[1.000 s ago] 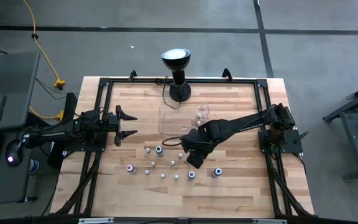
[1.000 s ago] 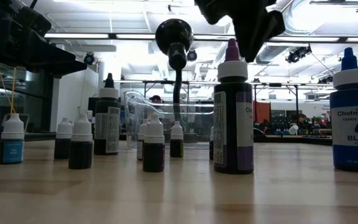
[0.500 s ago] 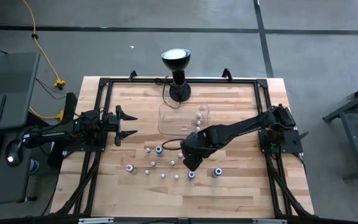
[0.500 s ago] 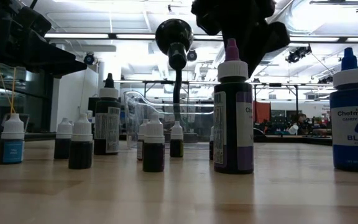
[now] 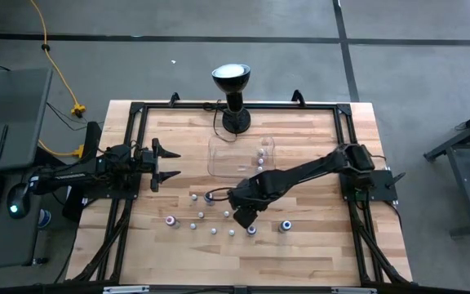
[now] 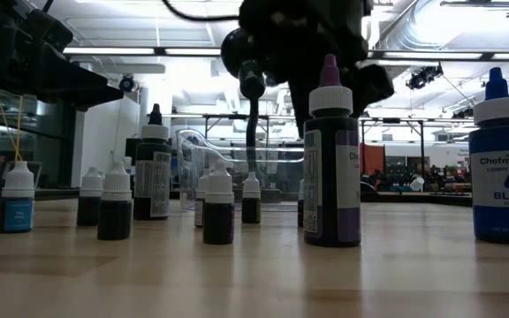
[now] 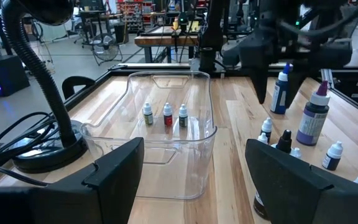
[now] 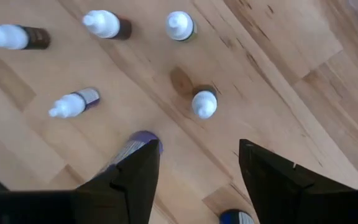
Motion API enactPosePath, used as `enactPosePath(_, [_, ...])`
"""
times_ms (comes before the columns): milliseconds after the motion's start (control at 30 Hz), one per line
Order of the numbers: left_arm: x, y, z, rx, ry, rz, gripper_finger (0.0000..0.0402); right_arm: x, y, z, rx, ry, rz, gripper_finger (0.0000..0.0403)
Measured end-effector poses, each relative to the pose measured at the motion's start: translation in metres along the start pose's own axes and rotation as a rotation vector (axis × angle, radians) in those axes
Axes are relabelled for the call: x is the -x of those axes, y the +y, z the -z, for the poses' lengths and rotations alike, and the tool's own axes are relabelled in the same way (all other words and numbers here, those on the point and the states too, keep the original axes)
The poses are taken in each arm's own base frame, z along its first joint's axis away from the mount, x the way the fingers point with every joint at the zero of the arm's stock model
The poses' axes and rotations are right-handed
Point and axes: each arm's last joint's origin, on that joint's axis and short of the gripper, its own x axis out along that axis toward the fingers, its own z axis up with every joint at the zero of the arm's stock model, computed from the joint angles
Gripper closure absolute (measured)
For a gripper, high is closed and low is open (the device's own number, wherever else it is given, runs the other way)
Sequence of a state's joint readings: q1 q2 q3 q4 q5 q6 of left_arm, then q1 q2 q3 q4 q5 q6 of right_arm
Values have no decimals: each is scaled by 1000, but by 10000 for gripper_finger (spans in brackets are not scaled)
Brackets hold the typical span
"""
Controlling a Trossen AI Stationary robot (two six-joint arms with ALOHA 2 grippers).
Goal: Pick & Place food coloring
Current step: Put the top brown food coloring bottle into the transparent bin
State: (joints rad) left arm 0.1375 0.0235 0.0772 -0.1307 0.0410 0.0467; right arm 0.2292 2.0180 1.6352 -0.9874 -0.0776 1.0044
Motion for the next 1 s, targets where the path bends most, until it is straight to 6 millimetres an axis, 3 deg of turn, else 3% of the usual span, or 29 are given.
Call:
enactPosePath(367, [0, 0, 0, 0, 0, 0, 124, -25, -1, -7, 13, 2, 55, 193])
enactPosePath(1000, [0, 0, 0, 0, 1, 0, 124, -29, -2, -15, 18, 3, 23, 194])
